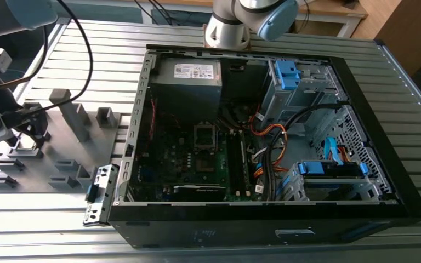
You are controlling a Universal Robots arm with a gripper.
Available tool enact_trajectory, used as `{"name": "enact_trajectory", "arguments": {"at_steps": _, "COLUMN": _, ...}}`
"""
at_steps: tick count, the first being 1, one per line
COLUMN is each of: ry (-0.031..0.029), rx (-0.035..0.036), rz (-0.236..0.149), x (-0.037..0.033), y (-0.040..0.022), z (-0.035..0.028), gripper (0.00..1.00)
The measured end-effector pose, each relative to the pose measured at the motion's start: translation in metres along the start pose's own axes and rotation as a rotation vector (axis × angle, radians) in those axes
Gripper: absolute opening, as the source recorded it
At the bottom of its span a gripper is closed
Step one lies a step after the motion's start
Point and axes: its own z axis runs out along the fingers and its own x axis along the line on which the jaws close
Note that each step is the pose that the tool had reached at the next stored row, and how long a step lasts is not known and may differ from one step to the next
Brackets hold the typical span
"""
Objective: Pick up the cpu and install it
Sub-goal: 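Pick up the cpu and move it towards the insertion slot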
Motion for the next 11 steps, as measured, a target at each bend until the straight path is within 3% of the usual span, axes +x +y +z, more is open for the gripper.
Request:
{"name": "enact_trajectory", "arguments": {"at_steps": 2, "ry": 0.0001, "rx": -0.0001, "rz": -0.015, "x": 0.0, "y": 0.0, "z": 0.0001, "gripper": 0.59}}
{"name": "enact_trajectory", "arguments": {"at_steps": 11, "ry": 0.0001, "rx": 0.0, "rz": -0.015, "x": 0.0006, "y": 0.0002, "z": 0.0002, "gripper": 0.59}}
